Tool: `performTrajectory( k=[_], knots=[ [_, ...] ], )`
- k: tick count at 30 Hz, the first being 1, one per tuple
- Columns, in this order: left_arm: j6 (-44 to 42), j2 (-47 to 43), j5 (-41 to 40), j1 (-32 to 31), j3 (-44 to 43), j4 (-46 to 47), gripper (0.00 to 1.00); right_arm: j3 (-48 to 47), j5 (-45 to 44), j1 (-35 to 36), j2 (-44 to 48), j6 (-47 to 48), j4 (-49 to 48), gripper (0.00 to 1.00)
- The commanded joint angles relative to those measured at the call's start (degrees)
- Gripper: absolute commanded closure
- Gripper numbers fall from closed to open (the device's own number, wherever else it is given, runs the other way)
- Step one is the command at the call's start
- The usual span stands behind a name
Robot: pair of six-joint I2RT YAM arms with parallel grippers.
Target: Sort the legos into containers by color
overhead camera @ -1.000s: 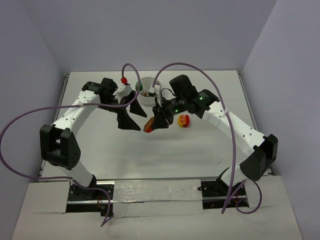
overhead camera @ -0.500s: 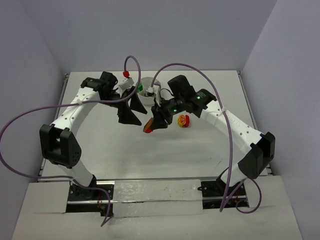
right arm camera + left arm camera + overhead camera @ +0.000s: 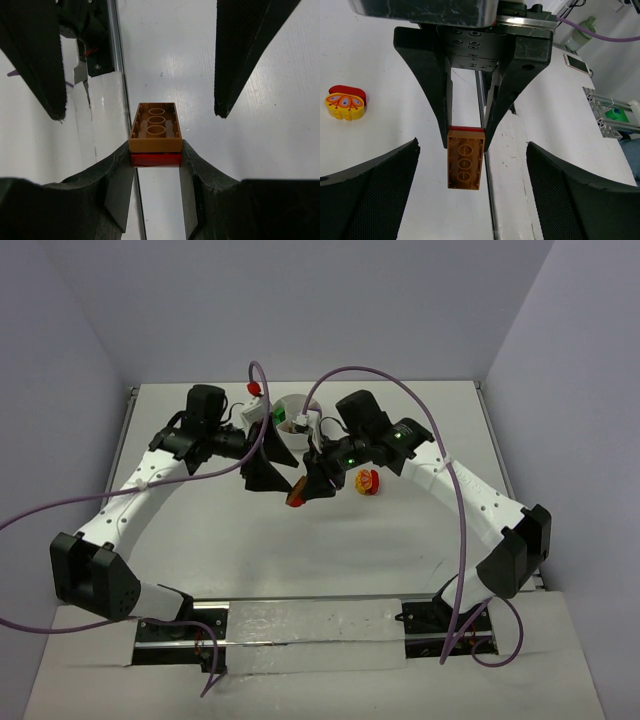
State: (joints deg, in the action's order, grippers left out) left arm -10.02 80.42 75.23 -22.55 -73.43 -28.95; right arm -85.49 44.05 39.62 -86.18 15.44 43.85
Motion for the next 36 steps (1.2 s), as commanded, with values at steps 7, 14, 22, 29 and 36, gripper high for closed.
performTrajectory(
  k=[7,14,22,29,36],
  knots=[
    [3.2,-1.8,-0.9,-2.3,1.5,5.9,0.14,-2.8,5.9,0.4,3.2,-0.4,0.5,1.0],
    [-0.2,-1.2,-1.6,-3.6,0.6,2.2,0.21,-3.3,6.1,0.3,2.9,-0.9,0.6,1.0],
    [-2.3,-1.7,-1.6,-3.7,1.3,-0.4,0.24,-3.1,6.0,0.2,3.2,-0.8,0.6,1.0],
    [-3.4,-1.6,-1.7,-3.6,1.4,-2.8,0.31,-3.0,5.2,0.0,3.7,-0.4,1.0,1.0],
    [-3.4,-1.5,-1.4,-3.7,1.7,-3.0,0.35,-3.0,4.9,-0.2,3.8,-0.3,1.0,1.0]
  ],
)
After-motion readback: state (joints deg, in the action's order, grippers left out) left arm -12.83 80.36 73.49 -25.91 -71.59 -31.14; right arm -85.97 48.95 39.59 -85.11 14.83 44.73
